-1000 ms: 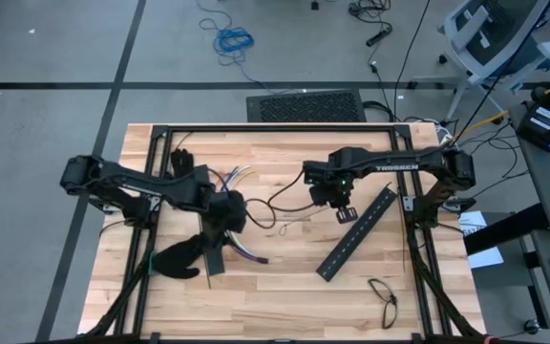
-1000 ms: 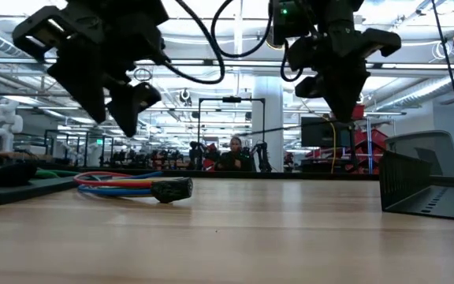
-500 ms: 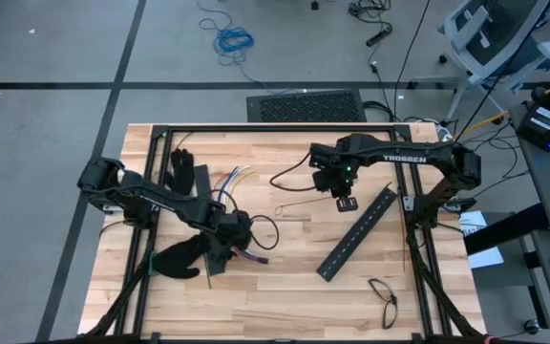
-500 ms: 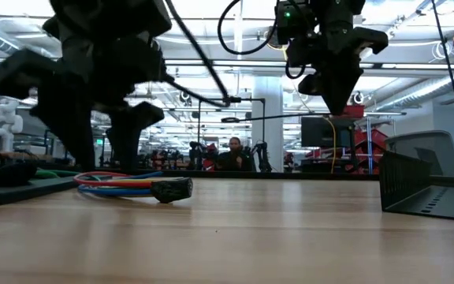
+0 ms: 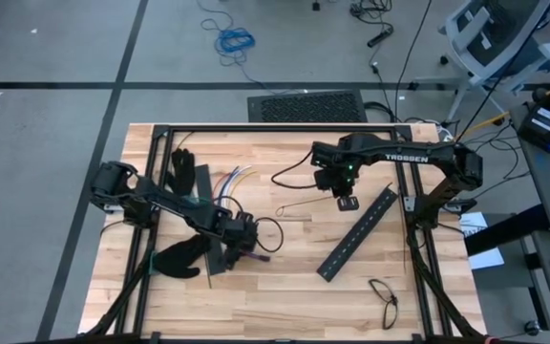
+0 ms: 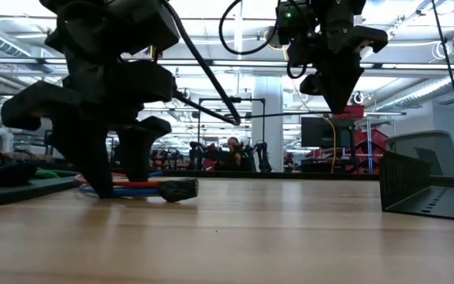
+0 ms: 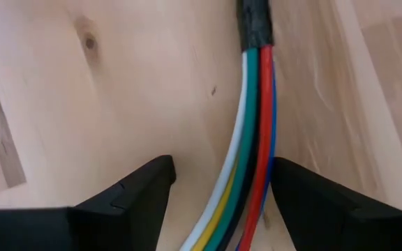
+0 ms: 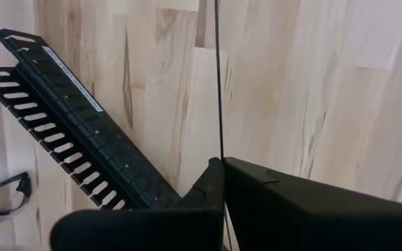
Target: Ziptie cables
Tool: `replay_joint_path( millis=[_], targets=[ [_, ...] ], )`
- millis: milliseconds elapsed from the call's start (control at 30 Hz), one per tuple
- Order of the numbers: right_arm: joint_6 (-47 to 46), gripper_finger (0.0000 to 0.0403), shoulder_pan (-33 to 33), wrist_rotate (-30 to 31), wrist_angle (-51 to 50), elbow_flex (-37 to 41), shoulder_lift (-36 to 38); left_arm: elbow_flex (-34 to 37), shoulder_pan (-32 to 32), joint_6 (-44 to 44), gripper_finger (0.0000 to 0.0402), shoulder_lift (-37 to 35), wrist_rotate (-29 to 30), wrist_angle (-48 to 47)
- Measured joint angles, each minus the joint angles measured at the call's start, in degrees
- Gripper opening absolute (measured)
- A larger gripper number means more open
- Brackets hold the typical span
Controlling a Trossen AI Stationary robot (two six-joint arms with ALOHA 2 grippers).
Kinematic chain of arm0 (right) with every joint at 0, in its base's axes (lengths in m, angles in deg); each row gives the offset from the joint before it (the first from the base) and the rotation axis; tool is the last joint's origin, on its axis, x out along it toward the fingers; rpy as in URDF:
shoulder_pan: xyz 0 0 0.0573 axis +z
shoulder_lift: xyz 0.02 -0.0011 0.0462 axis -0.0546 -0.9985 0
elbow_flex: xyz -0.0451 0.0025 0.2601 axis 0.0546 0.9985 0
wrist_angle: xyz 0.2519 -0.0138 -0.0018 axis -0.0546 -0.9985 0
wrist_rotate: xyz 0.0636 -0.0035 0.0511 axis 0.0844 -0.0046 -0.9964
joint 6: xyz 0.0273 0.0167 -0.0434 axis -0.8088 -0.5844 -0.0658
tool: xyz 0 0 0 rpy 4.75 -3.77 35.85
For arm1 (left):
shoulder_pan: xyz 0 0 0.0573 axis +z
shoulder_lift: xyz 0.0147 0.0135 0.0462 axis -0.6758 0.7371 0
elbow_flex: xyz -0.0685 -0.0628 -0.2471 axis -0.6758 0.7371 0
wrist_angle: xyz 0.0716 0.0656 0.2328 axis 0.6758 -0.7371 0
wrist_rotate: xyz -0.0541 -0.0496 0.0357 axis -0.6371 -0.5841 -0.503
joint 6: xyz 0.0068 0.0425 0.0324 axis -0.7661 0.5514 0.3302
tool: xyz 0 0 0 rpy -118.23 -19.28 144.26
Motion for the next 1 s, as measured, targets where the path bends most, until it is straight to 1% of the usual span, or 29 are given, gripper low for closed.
replay_joint_path(
  millis=[67, 133, 200, 233, 267, 300, 400, 500, 633, 700, 767, 833, 933, 1000],
  targets=[
    [0.03, 0.0, -0.5, 0.0, -0.2, 0.0, 0.08, -0.12, -0.76, -0.19, 0.0216, 1.11, 1.37, 0.73],
    [-0.2, 0.0, -1.02, 0.0, -0.29, 0.0, 0.36, -0.12, -1.16, 0.12, 0.0175, 1.56, 1.86, 1.91],
    [-0.93, 0.0, -1.76, 0.0, -0.62, 0.0, 1.1, -0.12, -1.31, 0.49, 0.0111, 1.74, 1.71, 3.08],
    [-1.21, 0.0, -2.04, 0.09, -0.73, 0.0, 1.51, -0.12, -1.38, 0.57, 0.0071, 1.81, 1.39, 3.51],
    [-1.63, 0.0, -2.4, 0.1, -0.68, 0.0, 2.04, -0.12, -1.37, 0.67, 0.0039, 1.81, 1.14, 3.74],
    [-2.17, 0.0, -2.75, 0.25, -0.68, 0.0, 2.45, -0.12, -1.28, 0.51, 0.0025, 1.81, 0.85, 3.75],
    [-3.45, 0.0, -3.59, 0.23, -0.71, 0.0, 3.63, -0.12, -1.33, 0.49, 0.0017, 1.79, 1.36, 3.04],
    [-4.17, 0.0, -3.91, 0.23, -0.74, 0.0, 4.34, -0.44, -1.0, -0.83, 0.0013, -0.59, 1.44, 0.69],
    [-3.64, 0.0, -3.86, 0.37, 0.36, 1.56, 4.39, 0.09, -0.71, -3.29, 0.0005, -8.75, 4.24, -9.59],
    [-3.36, 0.0, -3.84, 0.36, 0.1, 4.74, 4.41, 0.5, -0.58, -4.57, 0.0005, -12.75, 6.52, -17.01],
    [-3.58, 0.0, -3.86, 0.28, 0.79, 9.19, 4.35, 0.11, -0.52, -4.65, 0.0005, -16.05, 7.9, -21.34],
    [-4.4, 0.0, -3.46, -0.64, 3.54, 13.92, 4.35, 0.19, -0.57, -4.03, 0.0005, -18.11, 8.64, -24.96],
    [-7.77, 0.0, -1.71, -3.02, 10.08, 19.86, 4.31, -0.14, -0.18, -1.39, 0.0005, -19.36, 8.64, -24.63],
    [-10.58, 0.0, -0.25, -4.58, 14.93, 22.31, 4.31, -0.77, 0.37, 0.11, 0.0005, -19.46, 8.62, -25.0]
  ],
)
